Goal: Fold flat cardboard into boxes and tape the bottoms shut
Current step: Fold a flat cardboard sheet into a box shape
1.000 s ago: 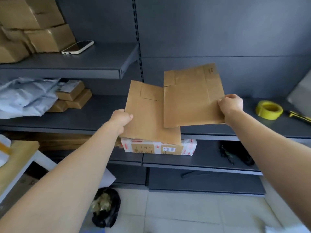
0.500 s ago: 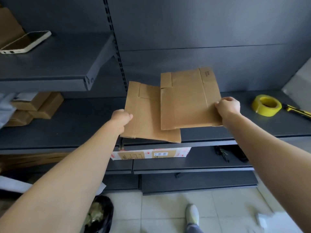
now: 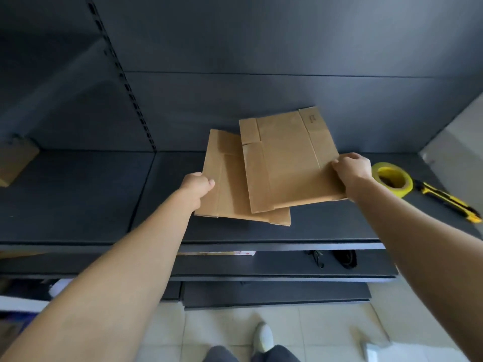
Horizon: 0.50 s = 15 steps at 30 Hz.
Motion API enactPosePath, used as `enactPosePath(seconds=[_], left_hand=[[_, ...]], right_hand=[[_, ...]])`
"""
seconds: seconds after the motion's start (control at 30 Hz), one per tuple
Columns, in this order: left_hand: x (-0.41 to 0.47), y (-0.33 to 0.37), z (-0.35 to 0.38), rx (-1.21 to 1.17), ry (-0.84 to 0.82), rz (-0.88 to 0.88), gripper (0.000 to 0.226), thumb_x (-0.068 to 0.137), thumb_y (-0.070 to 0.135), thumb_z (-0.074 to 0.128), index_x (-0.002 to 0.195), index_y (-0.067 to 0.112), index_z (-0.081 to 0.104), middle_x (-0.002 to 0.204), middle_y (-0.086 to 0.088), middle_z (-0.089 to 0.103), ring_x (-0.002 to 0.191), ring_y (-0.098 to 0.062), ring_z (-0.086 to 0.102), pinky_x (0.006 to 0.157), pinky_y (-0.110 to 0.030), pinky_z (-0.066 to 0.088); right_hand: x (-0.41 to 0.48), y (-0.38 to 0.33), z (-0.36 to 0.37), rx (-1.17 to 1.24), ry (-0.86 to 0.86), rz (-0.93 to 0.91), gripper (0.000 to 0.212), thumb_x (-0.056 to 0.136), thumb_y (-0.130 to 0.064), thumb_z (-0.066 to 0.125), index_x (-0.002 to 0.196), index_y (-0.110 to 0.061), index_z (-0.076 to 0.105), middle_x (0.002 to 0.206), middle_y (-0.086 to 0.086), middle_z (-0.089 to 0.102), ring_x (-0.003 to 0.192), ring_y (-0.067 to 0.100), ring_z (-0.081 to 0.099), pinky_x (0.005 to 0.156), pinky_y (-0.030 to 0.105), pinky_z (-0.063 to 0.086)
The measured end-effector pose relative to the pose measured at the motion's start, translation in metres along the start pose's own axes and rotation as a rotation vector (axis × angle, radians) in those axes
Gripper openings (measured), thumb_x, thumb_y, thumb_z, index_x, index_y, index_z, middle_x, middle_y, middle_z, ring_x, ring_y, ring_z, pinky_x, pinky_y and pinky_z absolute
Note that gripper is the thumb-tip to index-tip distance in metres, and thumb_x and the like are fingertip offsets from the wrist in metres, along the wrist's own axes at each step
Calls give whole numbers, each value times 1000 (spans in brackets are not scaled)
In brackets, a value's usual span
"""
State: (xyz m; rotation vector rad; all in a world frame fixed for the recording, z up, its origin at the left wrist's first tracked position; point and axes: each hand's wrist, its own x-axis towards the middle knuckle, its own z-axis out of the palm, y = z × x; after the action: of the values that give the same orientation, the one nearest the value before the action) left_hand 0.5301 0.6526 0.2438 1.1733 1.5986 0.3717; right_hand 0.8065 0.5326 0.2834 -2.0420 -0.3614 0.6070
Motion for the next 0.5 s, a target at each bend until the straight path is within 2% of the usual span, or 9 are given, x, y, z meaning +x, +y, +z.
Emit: enactPosePath(seconds=[0.03,0.07,0.13,0.23,0.3,0.37,0.43,0.5], left_hand=[[1,2,9,-1,-12,0,27,97,14,52,124,16,53,110,-4,56,105,-25,46,83,-33,35],[1,5,18,-4,-26,4,31,97,14,52,128,15,52,114,-4,56,108,-25,47,86,-34,37],[3,9,36,-8,-57,6,45,97,13,52,141,12,42,136,-7,50,118,-26,47,96,-37,38],[8,11,60,4,-106,0,55,97,12,53,147,14,32,148,-8,39,133,-28,39,109,-40,30],[14,7,71,33,-123,8,53,97,12,53,147,13,34,148,-8,41,133,-28,39,109,-40,31],[16,4,84,50,-151,11,46,96,12,53,141,11,43,141,-8,49,126,-28,46,102,-37,36],[15,2,92,51,-163,10,43,96,11,53,139,10,46,137,-8,52,122,-27,49,100,-34,38],[14,2,98,36,-165,-3,49,95,10,54,143,9,41,141,-9,49,126,-27,48,108,-39,36]], right_hand=[[5,3,-5,-11,10,4,19,89,-15,54,105,-16,63,96,6,59,88,26,54,90,44,51],[9,6,-10,-20,21,8,22,88,-15,54,108,-13,64,95,6,59,88,26,54,89,44,52],[16,13,-22,-27,53,15,26,88,-15,53,112,-13,64,96,6,59,88,25,53,88,42,51],[22,25,-39,-14,113,34,24,90,-14,51,111,-16,63,97,4,58,89,23,52,83,35,48],[24,33,-46,11,126,50,20,91,-13,50,106,-18,62,88,2,57,86,22,50,75,30,43],[29,44,-54,25,133,64,18,91,-12,50,105,-17,60,83,2,56,85,23,50,74,29,41],[32,53,-59,47,128,81,24,91,-13,51,113,-17,60,93,4,57,87,23,51,77,29,41],[35,57,-63,49,143,88,27,90,-13,52,116,-17,60,97,4,57,89,22,52,77,28,40]])
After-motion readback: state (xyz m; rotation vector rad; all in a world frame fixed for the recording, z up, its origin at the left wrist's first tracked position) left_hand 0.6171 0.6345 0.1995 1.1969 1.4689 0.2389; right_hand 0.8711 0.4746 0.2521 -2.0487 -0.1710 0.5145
